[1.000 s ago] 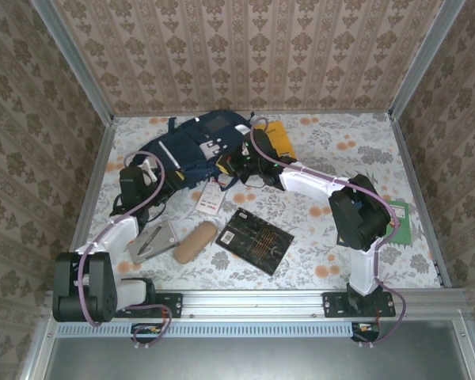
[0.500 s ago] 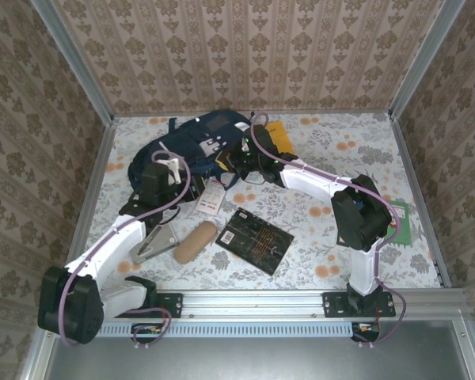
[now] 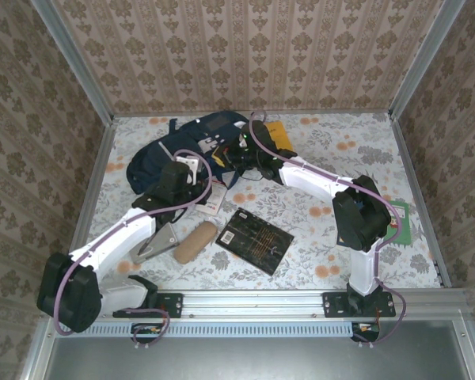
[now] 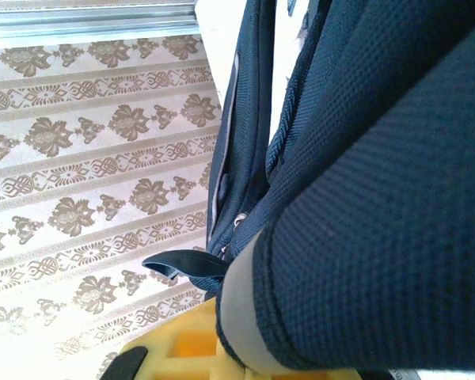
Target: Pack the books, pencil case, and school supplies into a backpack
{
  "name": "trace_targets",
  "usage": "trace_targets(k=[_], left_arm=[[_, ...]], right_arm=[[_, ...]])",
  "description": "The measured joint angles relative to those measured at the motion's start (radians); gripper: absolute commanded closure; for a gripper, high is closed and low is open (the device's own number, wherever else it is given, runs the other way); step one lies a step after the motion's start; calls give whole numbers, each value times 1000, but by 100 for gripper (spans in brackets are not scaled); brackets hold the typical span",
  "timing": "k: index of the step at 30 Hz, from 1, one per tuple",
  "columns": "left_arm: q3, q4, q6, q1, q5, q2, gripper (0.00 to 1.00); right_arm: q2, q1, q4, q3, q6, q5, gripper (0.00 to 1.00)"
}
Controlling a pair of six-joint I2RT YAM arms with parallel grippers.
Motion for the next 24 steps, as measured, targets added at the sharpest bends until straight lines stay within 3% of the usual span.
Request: trace_targets(k=[4,8,10,12,24], left_arm=[[-30,40,50,0,-52,-28,79],[-175,188,132,-2,-97,-121,68],[-230,237,170,-2,-117,-149,68],[-248,256,206,-2,-132,-154,76],[-272,473,308,-2,-181,-97,76]], right_arm=[[0,0,-15,24,2,0,100],[0,1,-18,29,2,-5,100],[0,3,-22,29,2,-7,100],[0,4,-21,29,2,-7,100],[0,6,-39,45,0,-11,100]])
